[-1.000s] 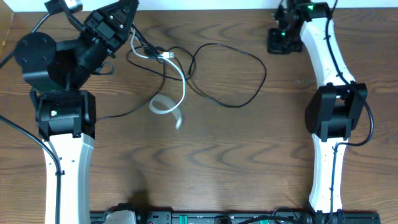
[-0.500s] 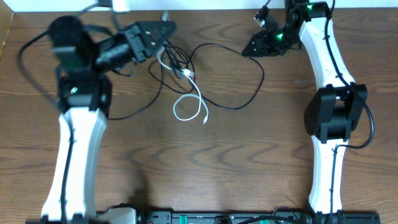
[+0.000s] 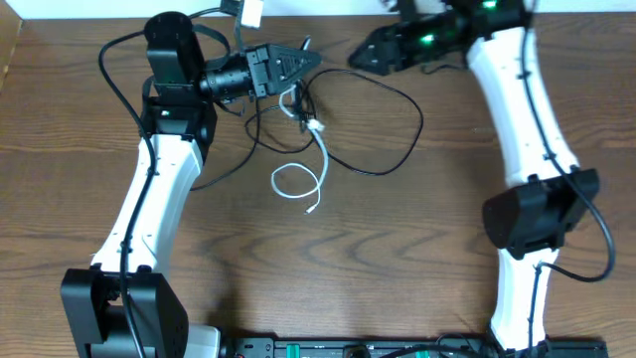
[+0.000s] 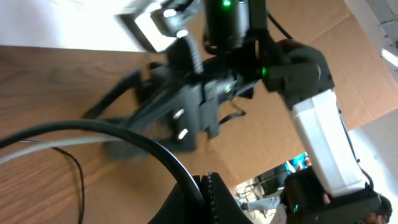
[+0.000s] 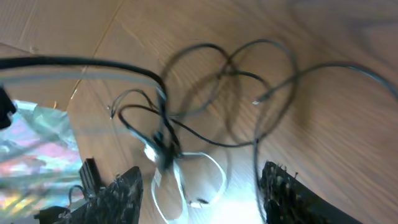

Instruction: Untangle cables

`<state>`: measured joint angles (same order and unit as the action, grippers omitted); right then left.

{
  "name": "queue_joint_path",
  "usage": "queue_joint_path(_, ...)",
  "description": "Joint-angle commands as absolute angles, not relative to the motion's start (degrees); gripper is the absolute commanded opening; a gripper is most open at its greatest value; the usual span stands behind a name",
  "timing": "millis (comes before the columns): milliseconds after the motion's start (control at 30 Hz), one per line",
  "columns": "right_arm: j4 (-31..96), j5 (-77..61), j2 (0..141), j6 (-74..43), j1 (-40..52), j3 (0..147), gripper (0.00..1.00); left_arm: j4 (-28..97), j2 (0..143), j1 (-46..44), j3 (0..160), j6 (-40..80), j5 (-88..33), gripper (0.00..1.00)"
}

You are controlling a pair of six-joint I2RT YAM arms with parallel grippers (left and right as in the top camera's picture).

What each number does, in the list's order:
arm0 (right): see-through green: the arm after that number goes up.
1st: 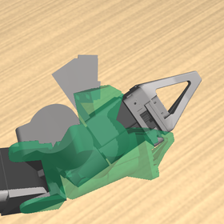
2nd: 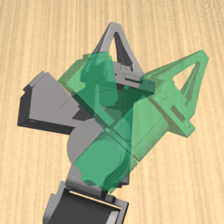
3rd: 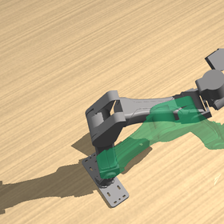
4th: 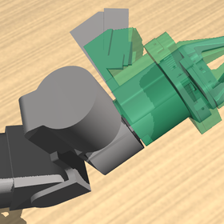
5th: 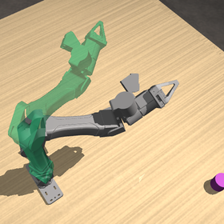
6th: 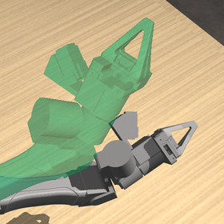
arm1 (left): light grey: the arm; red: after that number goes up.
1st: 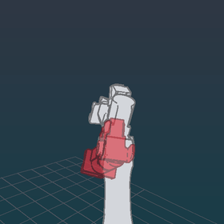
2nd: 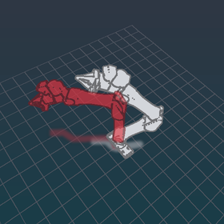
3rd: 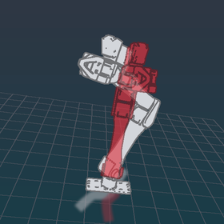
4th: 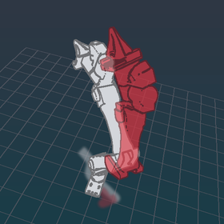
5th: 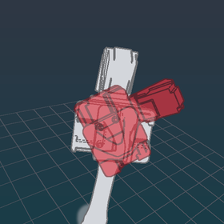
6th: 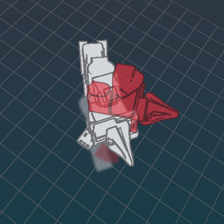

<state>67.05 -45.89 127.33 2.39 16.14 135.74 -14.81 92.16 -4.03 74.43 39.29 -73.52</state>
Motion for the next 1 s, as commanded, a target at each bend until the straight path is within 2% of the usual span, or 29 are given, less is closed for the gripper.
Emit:
queue_joint_path(0, 65.56, -42.85, 128.57, -3.99, 19.9, 135.72, 0.57, -16.38, 91.24, -3.88, 75.24, 43.77, -71.72, 0.07)
queue_joint_path(400, 59.77, -41.47, 132.62, -9.82, 24.32, 135.63, 0.57, -27.77, 91.22, -3.88, 75.24, 63.7, -64.62, 0.08)
queue_joint_path(600, 57.36, -41.52, 134.96, -10.31, 25.63, 135.63, 0.52, -29.93, 91.22, -3.88, 75.24, 68.1, -64.1, 0.07)
queue_joint_path(700, 56.93, -41.36, 135.94, -10.63, 25.76, 135.61, 0.4, -29.95, 91.22, -3.88, 75.24, 69.43, -63.88, 0.07)
queue_joint_path(733, 57.01, -40.34, 136.25, -11.57, 25.76, 135.61, 0.33, -30.04, 91.22, -3.88, 75.24, 70.02, -63.75, 0.07)
queue_joint_path(833, 59.02, -34.04, 137.43, -16.23, 25.12, 135.61, 0.01, -34.54, 91.2, -3.03, 75.24, 72.44, -63.81, 0.07)
queue_joint_path(967, 62.67, -28.27, 138.78, -18.24, 22.2, 135.61, 0.01, -44.1, 90.76, 0.58, 75.24, 77.78, -63.81, 0.08)
